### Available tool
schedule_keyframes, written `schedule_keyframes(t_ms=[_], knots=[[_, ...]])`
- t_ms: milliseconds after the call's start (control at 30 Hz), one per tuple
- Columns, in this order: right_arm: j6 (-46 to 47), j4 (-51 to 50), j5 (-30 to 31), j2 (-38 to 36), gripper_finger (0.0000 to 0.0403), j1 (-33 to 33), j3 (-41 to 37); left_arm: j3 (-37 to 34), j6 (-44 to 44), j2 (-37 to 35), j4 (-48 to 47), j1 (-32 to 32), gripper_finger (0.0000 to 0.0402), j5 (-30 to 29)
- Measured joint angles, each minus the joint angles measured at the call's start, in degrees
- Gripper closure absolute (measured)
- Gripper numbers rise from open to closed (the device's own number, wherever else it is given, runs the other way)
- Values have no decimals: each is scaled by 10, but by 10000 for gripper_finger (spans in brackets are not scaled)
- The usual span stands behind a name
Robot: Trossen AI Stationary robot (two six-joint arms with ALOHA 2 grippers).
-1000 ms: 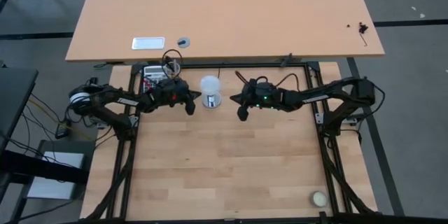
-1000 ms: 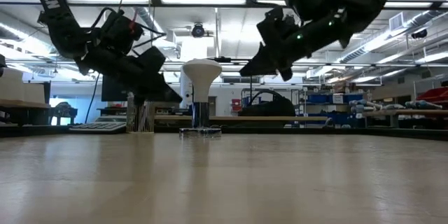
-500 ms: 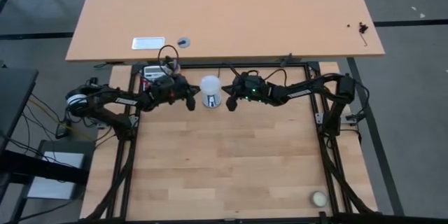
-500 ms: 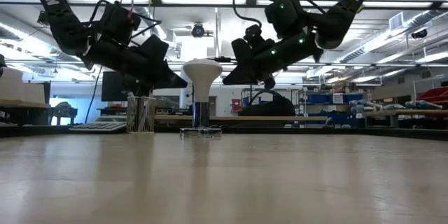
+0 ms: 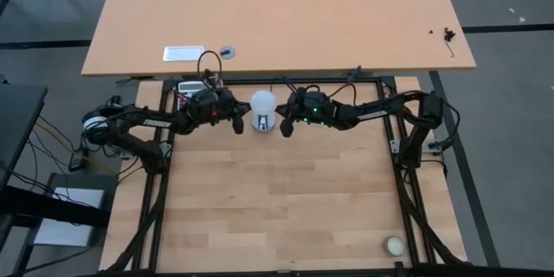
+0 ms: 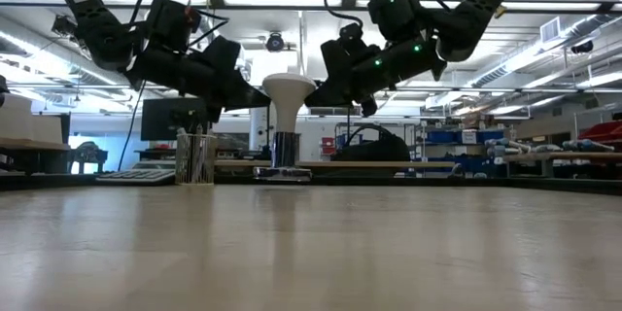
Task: Screw lightbulb
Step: Insert the white lightbulb on the silver lamp
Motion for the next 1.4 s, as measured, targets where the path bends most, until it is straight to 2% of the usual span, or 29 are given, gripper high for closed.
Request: schedule_keyframes(t_ms=[333, 633, 1067, 1400], knots=[[11, -19, -11, -27, 398, -1, 0, 0, -11, 0, 5, -1, 402, 17], [16, -81, -11, -59, 398, -2, 1, 0, -15, 0, 4, -15, 402, 25], [39, -125, -10, -58, 398, 8, 0, 0, -13, 0, -24, -48, 402, -8], [35, -163, -10, -58, 398, 8, 0, -1, 7, 0, -59, -50, 402, -16]])
